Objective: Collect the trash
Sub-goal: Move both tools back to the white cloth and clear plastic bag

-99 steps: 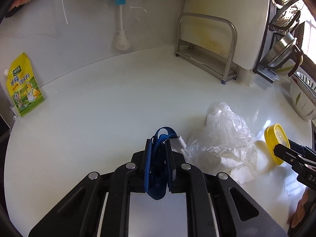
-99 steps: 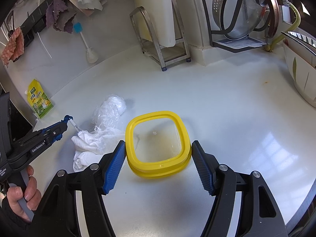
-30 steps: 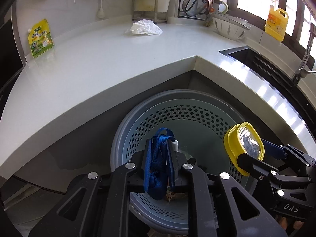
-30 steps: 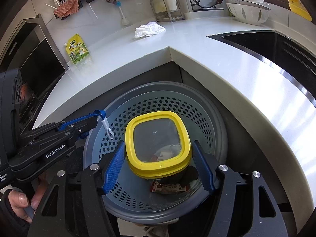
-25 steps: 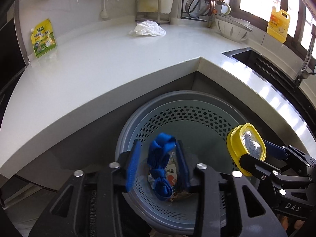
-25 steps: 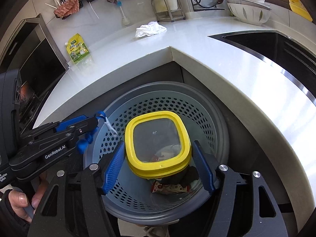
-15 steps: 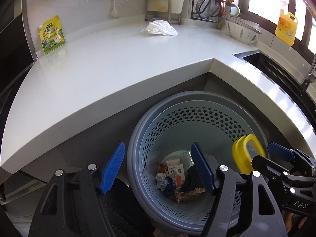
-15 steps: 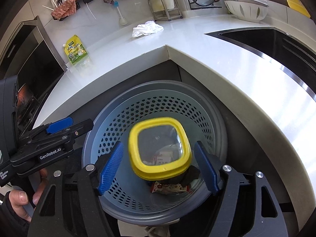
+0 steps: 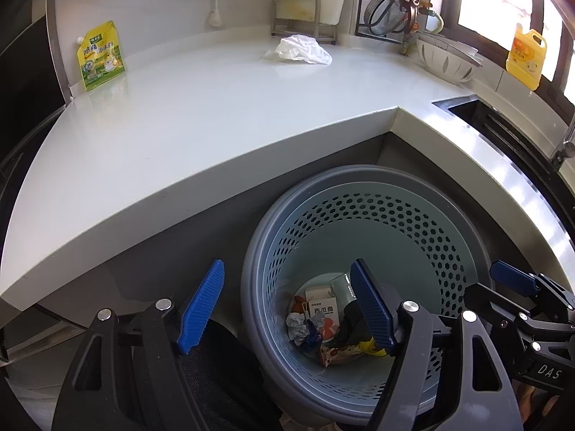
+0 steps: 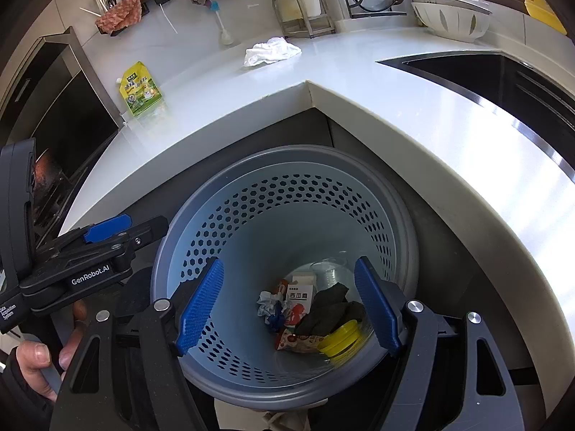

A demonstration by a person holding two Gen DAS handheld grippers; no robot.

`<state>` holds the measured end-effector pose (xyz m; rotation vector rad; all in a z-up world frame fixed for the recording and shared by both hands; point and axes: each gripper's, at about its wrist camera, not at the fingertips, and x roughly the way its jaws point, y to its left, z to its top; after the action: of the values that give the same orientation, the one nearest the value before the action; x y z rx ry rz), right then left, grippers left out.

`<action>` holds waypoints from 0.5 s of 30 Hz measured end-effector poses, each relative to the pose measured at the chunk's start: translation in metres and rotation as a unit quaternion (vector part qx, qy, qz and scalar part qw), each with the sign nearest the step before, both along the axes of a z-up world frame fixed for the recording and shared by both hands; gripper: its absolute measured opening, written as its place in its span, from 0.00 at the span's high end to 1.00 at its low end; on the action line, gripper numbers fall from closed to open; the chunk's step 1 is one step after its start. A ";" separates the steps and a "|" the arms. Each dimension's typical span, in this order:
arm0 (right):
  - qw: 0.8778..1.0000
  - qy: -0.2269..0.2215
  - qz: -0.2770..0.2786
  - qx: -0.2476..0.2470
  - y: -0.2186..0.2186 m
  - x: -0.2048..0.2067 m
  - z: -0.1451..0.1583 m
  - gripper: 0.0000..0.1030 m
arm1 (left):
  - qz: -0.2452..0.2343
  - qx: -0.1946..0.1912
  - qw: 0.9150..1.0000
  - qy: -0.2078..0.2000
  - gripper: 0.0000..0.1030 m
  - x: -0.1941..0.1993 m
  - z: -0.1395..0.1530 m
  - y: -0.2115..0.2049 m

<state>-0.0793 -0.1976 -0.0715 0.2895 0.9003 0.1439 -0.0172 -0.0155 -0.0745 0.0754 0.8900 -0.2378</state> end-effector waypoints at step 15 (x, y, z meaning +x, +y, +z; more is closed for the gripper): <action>0.999 -0.040 -0.002 -0.001 0.001 0.030 0.032 0.30 | 0.026 -0.007 0.999 -0.026 0.23 0.035 0.031 0.021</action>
<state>-0.0496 -0.1962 -0.0391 0.2821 0.8195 0.1501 0.0182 0.0056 -0.0440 0.0456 0.8379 -0.1915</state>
